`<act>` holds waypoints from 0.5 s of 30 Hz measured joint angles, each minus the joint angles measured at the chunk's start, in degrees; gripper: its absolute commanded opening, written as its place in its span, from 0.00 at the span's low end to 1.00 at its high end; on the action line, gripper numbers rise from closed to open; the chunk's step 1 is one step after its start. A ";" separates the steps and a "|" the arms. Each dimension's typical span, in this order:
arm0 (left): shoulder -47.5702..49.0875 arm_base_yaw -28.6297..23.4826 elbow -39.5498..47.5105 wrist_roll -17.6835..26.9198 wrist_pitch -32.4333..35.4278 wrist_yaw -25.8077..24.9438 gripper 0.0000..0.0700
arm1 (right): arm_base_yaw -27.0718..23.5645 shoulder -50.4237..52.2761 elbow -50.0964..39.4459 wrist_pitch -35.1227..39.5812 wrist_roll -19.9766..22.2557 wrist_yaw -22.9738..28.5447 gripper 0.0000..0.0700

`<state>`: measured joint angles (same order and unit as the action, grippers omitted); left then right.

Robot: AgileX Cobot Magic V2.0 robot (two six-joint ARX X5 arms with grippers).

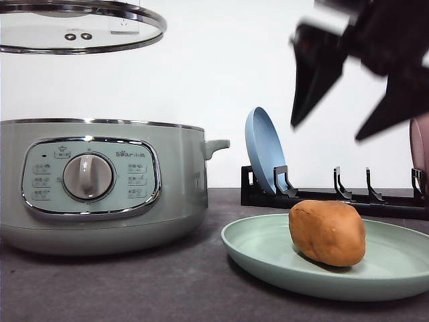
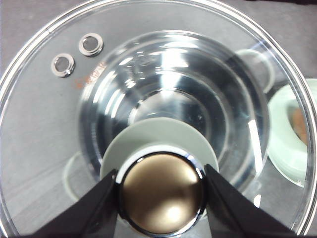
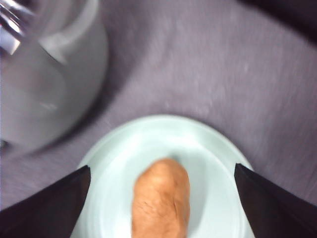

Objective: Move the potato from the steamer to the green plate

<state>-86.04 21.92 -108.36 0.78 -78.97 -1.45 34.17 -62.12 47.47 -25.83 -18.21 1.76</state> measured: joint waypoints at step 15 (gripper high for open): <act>-9.29 2.61 0.00 -0.01 2.31 0.00 0.00 | 0.00 12.67 6.39 -5.16 3.44 1.51 0.84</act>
<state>-95.33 24.52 -108.36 0.77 -76.66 -1.45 34.17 -49.46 53.87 -30.98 -14.77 3.27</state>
